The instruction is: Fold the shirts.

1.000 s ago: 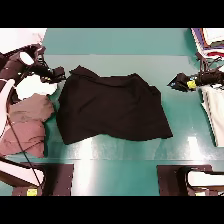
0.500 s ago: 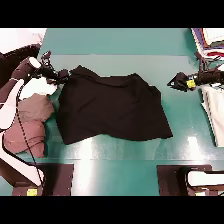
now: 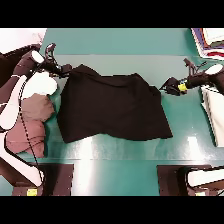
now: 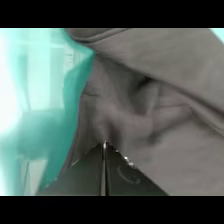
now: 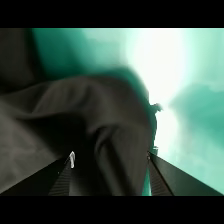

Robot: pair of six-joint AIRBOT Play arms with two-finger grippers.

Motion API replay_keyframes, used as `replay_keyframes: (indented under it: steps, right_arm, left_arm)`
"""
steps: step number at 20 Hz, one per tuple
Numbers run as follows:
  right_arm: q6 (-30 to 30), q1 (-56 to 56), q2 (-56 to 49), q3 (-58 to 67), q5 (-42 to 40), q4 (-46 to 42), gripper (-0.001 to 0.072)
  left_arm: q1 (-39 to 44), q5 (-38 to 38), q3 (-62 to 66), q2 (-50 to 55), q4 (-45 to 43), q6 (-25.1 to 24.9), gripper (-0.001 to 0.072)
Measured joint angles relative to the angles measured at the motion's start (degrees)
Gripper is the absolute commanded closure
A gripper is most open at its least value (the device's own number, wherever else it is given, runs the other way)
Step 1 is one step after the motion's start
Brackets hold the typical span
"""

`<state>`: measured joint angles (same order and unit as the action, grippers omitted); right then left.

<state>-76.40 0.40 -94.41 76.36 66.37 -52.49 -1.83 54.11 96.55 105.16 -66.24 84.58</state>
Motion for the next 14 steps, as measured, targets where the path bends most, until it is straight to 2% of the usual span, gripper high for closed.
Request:
replay_keyframes:
  steps: [4, 5, 7, 8, 11, 14]
  right_arm:
    - [-0.09, 2.25, -3.54, 0.07, -4.66, 0.46, 0.0187]
    - [-0.07, 2.86, -4.09, 0.13, -5.88, 0.92, 0.0245]
    - [-0.07, 4.00, -4.90, 0.13, -8.52, 0.59, 0.0526]
    - [-0.07, 4.57, -5.05, 0.11, -9.97, 0.20, 0.0696]
    - [-0.09, 5.92, -3.74, 0.07, -14.36, -0.57, 0.0695]
    - [0.87, 5.86, 2.67, 0.09, -17.66, -0.31, 0.0695]
  left_arm:
    - [0.07, 2.67, 2.80, 0.00, -0.39, -0.68, 0.0684]
    - [0.09, 3.04, 3.15, -0.02, -0.44, -0.74, 0.0685]
    - [0.13, 3.72, 3.56, -0.02, -0.55, -0.87, 0.0685]
    - [0.15, 4.02, 3.67, -0.07, -0.55, -0.90, 0.0685]
    - [0.15, 4.94, 3.87, -1.55, -0.66, -0.94, 0.0685]
    - [0.15, 4.42, 3.96, -7.48, -1.27, -1.07, 0.0685]
